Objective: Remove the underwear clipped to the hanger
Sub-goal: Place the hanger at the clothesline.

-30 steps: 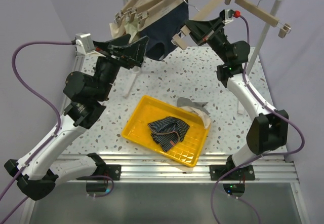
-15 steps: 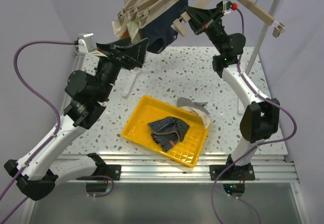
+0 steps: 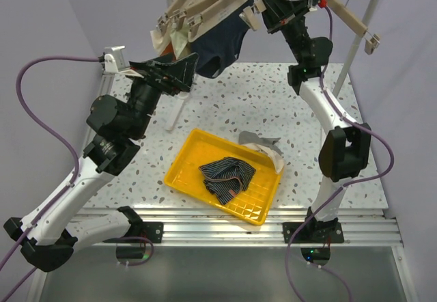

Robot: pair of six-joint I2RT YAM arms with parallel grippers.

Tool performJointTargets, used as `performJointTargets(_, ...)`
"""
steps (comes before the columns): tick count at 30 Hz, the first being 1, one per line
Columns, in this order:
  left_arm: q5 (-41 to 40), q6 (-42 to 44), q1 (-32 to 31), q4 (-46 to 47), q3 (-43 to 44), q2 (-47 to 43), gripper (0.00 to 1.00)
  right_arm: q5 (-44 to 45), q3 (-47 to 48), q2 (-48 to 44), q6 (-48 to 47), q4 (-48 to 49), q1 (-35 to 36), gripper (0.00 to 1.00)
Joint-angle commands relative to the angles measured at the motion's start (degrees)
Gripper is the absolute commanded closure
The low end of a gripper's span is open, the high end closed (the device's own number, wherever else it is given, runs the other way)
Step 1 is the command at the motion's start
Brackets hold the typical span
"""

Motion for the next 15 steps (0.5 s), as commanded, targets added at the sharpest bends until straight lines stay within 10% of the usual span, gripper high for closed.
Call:
performJointTargets(1, -1.1, -0.5, 0.4, -0.7, -0.2, -0.5, 0.00, 2.6, 2.8, -0.1, 1.6, 2.8, -0.1, 1.00)
performJointTargets(15, -0.9, -0.7, 0.4, -0.6, -0.8, -0.8, 0.00, 0.5, -7.1, -3.1, 0.5, 1.9, -0.4, 0.84)
